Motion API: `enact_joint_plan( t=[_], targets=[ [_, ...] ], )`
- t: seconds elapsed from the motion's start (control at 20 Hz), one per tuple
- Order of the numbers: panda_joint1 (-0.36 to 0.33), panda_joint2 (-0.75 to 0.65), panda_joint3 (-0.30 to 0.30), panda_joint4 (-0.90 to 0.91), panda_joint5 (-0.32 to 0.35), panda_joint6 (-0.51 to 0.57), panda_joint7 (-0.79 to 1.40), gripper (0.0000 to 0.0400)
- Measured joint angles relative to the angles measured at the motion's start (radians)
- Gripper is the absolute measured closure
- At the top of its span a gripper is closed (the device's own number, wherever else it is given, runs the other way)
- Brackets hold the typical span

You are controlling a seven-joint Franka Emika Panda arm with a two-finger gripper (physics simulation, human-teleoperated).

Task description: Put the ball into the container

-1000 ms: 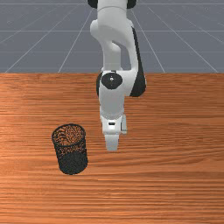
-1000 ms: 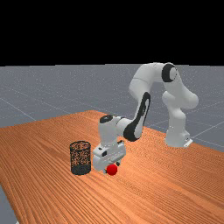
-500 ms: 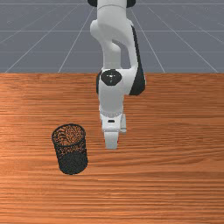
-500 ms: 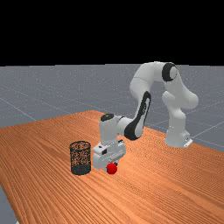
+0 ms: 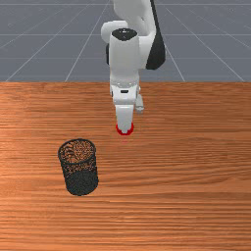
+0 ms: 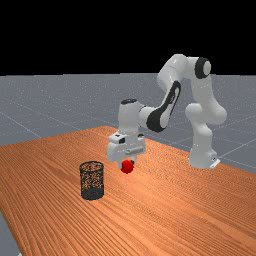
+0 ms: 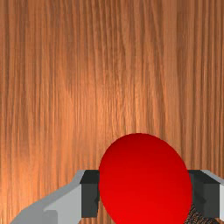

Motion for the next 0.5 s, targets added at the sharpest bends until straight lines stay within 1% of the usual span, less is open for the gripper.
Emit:
enact_joint_plan(
  t=[0.15,0.2,0.25,0.35,0.45,0.5],
  targets=[
    [0.000,-0.060,0.000,0.011,0.000,-0.064,0.000,0.0121],
    [-0.005,-0.050,-0.001,0.055,0.003,-0.133,-0.017,0.0121],
    [0.013,-0.033,-0.032,0.090,-0.085,-0.188,0.025,0.0121],
    [-0.022,-0.026,-0.053,0.098,-0.089,-0.186,-0.030,0.0121],
    [-0.056,-0.011,-0.083,0.116,-0.112,-0.180,-0.080,0.0121],
    [-0.087,-0.003,-0.084,0.130,-0.081,-0.185,-0.129,0.0121]
  ],
)
